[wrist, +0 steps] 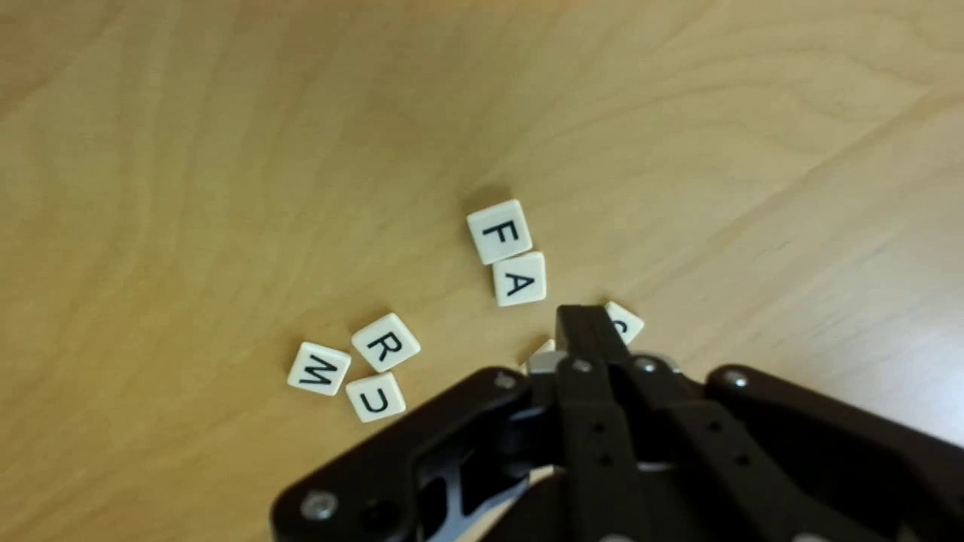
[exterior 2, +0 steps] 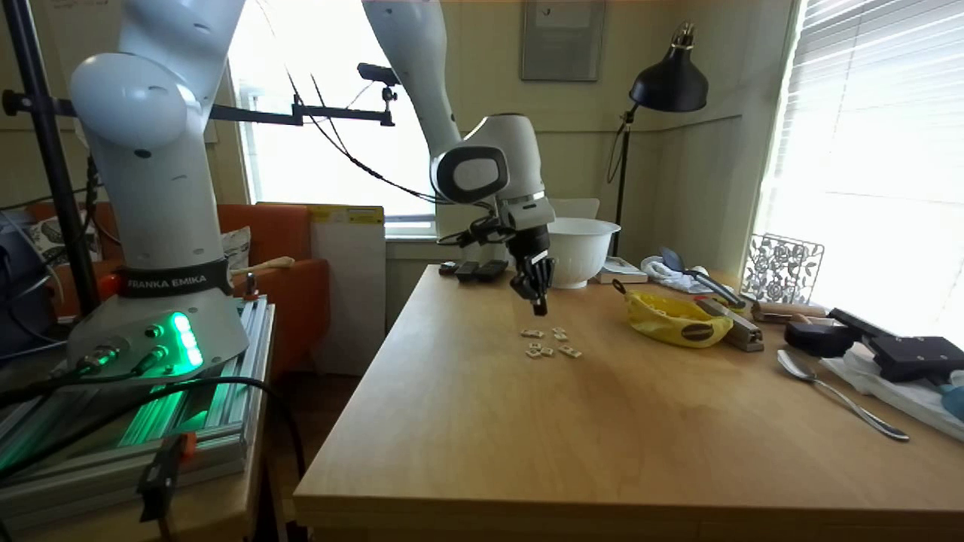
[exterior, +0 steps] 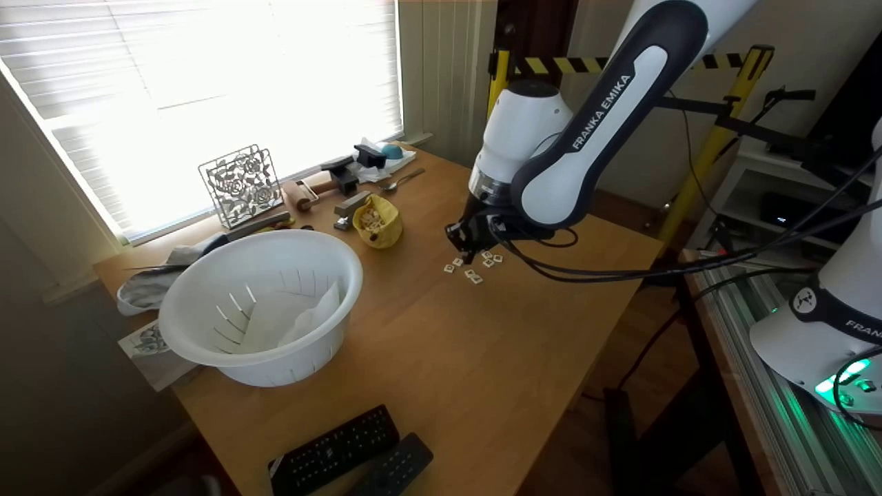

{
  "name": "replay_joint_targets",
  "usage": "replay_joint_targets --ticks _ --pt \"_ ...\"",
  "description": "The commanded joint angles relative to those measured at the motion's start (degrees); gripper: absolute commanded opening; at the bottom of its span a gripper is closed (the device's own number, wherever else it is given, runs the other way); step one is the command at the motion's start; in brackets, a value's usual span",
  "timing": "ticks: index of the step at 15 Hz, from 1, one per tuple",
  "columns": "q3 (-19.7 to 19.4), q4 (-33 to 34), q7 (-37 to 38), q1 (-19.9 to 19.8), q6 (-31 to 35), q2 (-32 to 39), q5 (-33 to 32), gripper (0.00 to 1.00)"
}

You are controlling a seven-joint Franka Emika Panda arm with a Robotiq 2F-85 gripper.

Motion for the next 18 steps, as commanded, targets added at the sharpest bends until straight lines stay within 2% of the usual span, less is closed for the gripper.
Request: replay_joint_targets --ticks 1,5,10,14,18 --pt "0.6 -3.5 -7.3 -1.8 -0.5 -4.1 -0.6 0.00" --pt "2.3 -4.7 -18.0 -4.6 0.2 -5.2 -0.1 0.00" --pt "0.9 -5.0 -27.9 -5.6 -0.2 -4.5 -1.7 0.00" --pt "-0.6 -5.4 -32.4 -5.4 0.8 -3.2 -3.6 0.00" --pt "-0.4 -5.4 -34.8 -6.0 2.7 -1.4 -3.9 0.00"
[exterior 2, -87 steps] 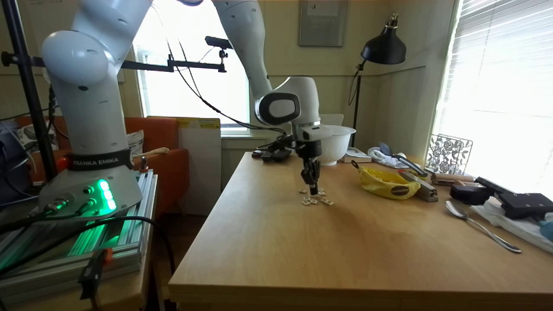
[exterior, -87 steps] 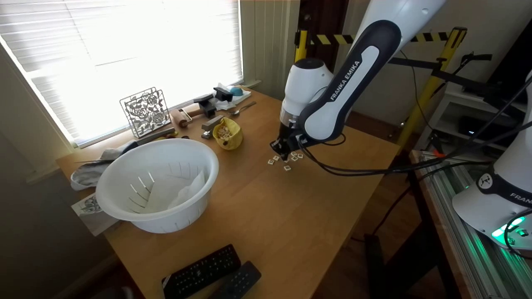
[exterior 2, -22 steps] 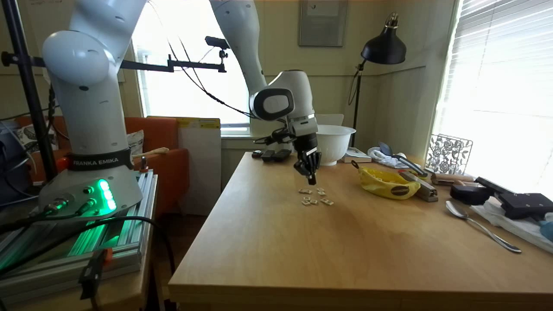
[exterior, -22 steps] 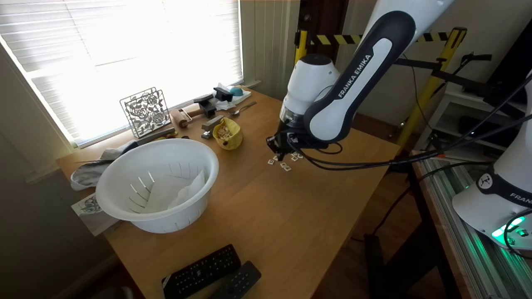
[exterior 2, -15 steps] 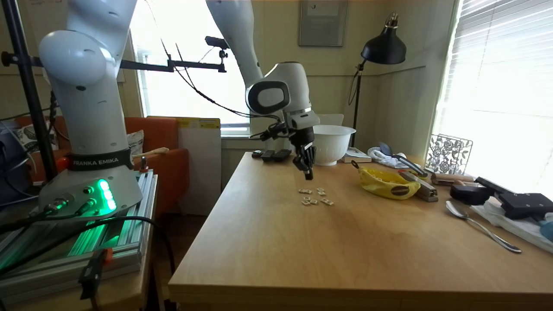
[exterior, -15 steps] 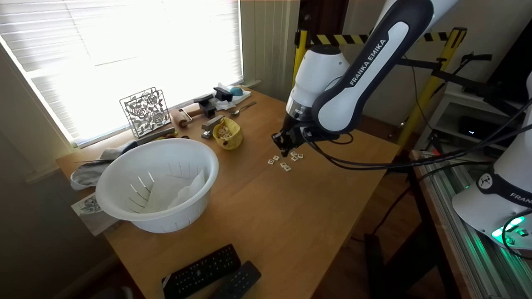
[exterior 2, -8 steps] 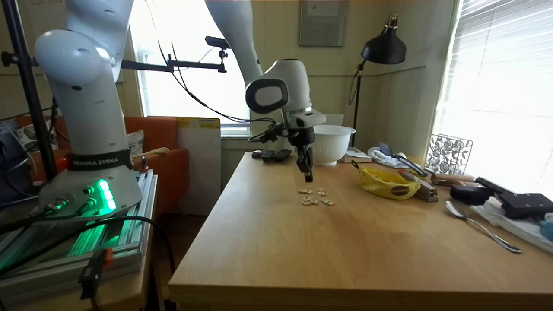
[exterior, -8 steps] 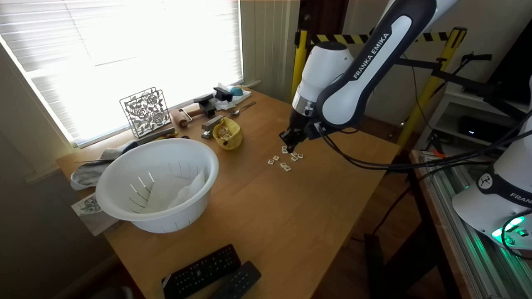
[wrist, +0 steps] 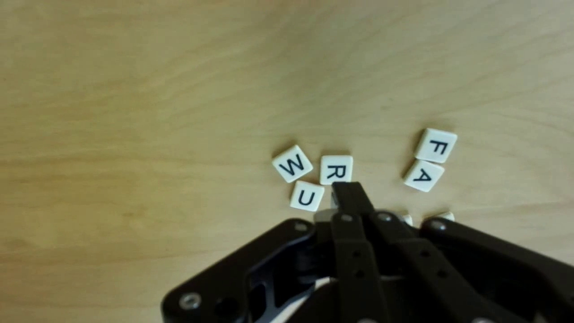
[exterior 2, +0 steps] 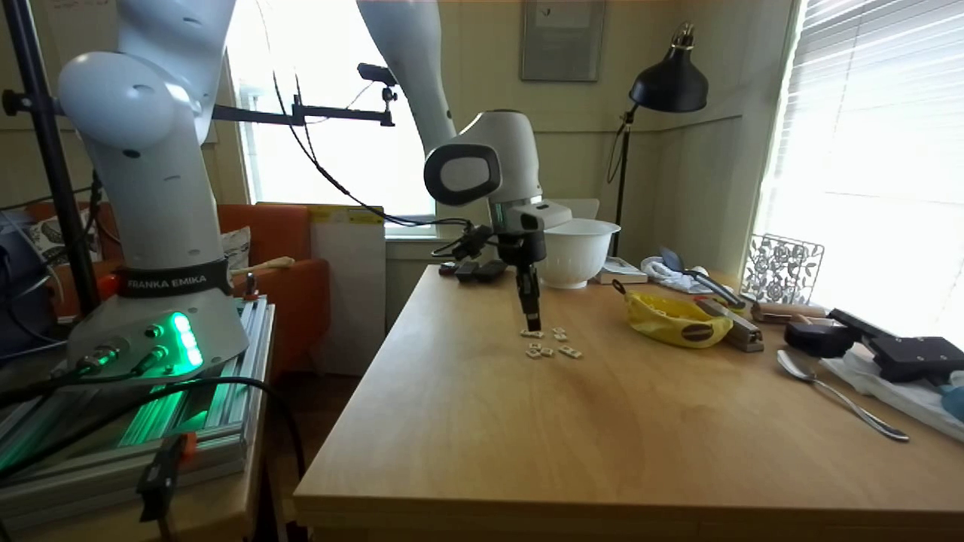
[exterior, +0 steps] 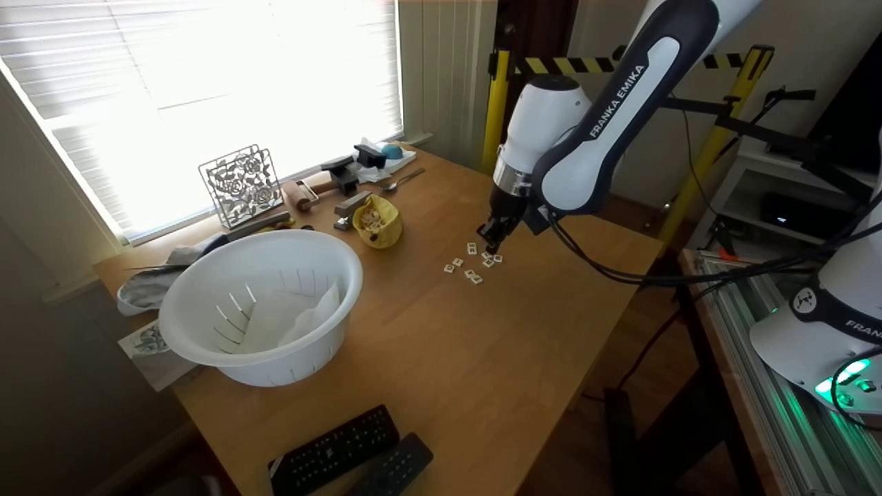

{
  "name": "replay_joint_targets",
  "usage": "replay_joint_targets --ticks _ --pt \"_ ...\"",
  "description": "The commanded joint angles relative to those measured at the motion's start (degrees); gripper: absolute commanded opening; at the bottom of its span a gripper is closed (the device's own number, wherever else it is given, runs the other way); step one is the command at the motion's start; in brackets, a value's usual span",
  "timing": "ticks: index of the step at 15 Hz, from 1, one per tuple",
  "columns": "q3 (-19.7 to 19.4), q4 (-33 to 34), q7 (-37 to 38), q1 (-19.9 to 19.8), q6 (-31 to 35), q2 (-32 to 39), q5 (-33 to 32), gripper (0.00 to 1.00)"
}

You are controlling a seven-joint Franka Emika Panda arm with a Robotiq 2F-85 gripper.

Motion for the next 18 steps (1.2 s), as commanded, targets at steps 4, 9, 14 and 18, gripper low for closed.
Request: replay_joint_targets --ticks 4,9,14,18 --pt "1.9 -0.1 -2.3 -2.2 5.7 3.1 0.4 0.00" --pt "4.7 0.3 -2.6 -4.4 7.7 4.7 1.2 0.00" --pt "5.7 0.8 -2.6 -5.3 9.6 6.4 1.3 0.00" --pt "8.2 1.5 -1.8 -7.7 9.8 7.0 2.8 0.00"
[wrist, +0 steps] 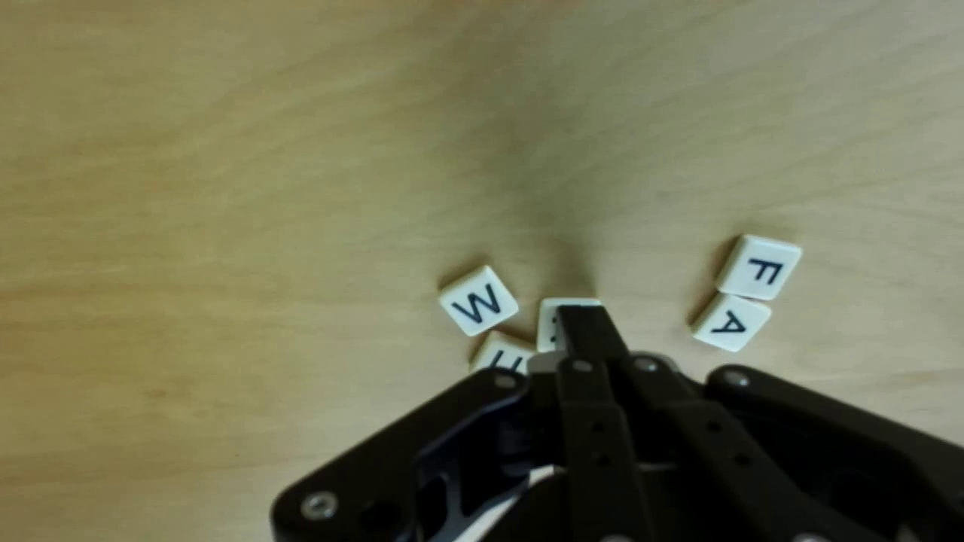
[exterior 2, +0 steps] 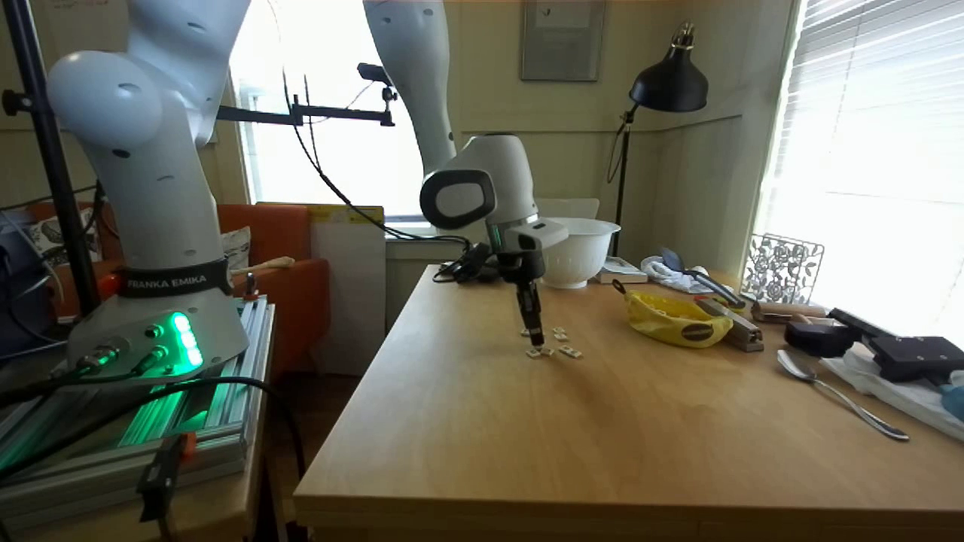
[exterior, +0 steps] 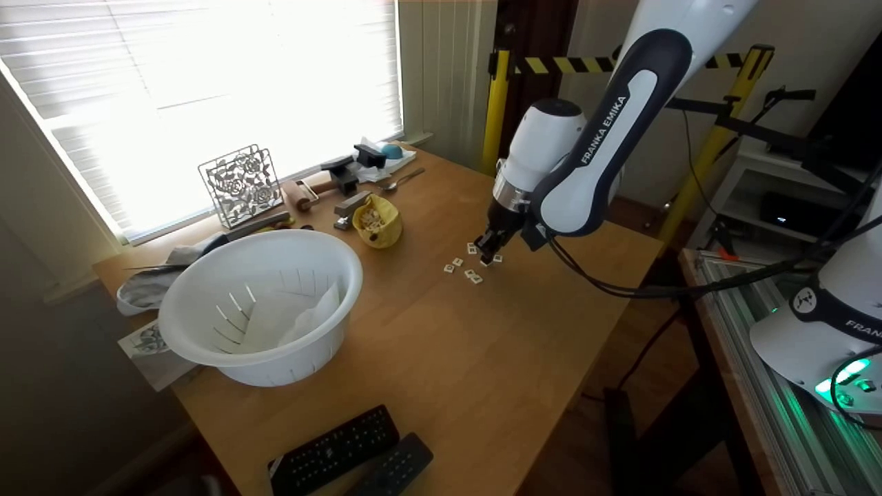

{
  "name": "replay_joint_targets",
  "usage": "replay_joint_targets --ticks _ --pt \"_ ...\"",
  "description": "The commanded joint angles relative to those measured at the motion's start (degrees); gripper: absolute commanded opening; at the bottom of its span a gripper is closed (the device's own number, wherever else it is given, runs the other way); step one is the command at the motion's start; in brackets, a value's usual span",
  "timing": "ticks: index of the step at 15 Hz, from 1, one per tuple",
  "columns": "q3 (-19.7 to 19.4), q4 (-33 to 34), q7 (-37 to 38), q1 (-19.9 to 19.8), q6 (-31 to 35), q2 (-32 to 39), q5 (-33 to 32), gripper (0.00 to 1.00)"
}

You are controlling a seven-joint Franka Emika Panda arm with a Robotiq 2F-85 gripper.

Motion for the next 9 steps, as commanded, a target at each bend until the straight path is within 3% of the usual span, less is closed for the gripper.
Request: replay_joint_targets --ticks 1,9 --pt "3.1 1.3 -0.1 -2.9 1.2 2.0 2.8 0.00" --pt "4.7 3.4 2.8 -3.9 0.5 3.1 6.8 0.00"
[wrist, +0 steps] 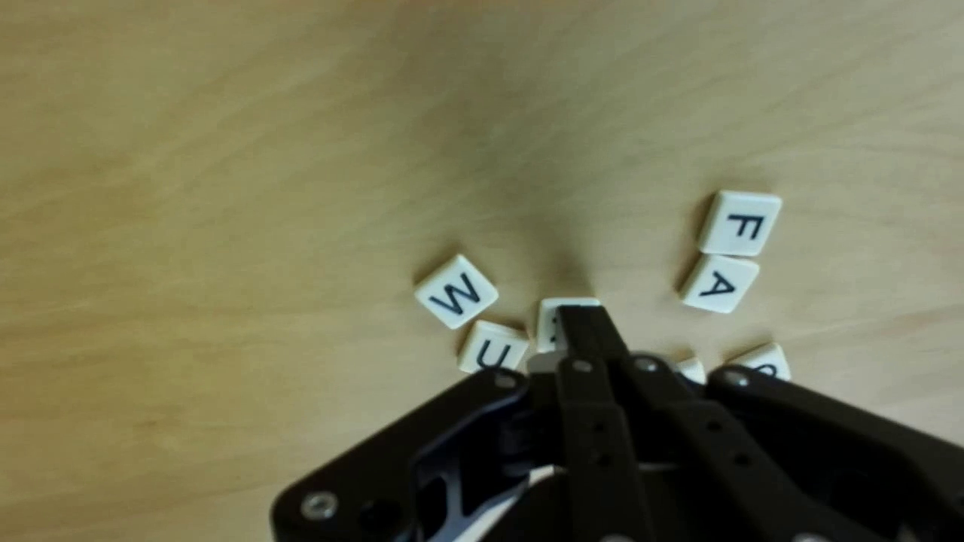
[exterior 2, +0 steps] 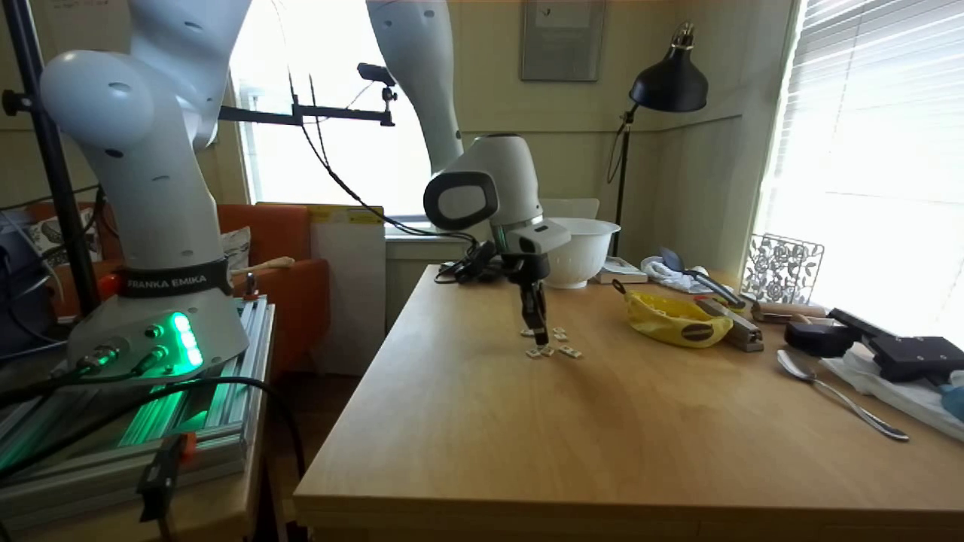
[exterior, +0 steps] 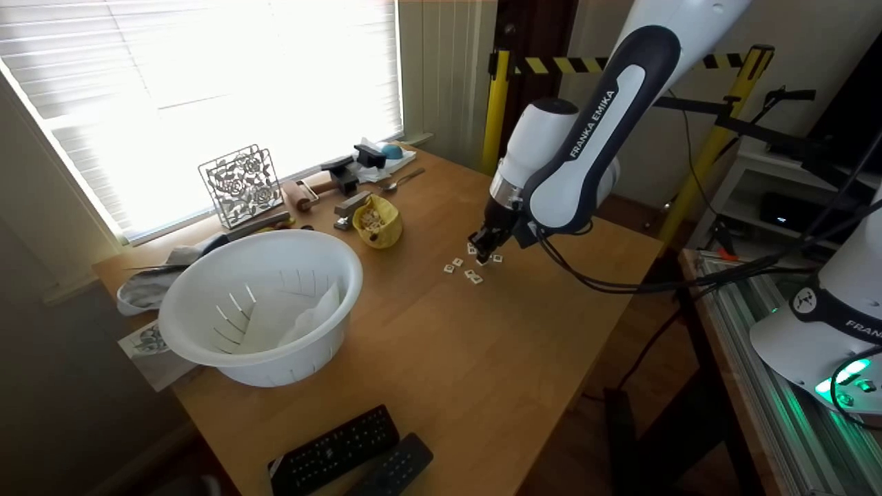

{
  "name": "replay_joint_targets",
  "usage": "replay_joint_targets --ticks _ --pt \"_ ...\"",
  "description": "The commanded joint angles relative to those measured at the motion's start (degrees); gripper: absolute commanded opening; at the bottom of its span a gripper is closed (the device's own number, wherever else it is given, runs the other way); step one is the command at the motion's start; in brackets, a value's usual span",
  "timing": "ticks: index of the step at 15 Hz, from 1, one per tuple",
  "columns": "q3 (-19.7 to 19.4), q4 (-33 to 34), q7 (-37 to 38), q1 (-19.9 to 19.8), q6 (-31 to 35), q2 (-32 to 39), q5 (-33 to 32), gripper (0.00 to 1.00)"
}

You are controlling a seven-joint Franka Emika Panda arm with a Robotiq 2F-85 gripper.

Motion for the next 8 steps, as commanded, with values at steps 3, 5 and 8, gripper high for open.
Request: replay_joint_targets --ticks 3,5,8 --pt "1.6 2.6 2.3 -0.5 0.2 2.9 3.6 0.00" --pt "1.7 2.9 3.1 -0.2 0.0 3.1 4.3 0.00" --pt "2.0 3.5 4.1 0.1 0.0 3.4 4.9 0.00"
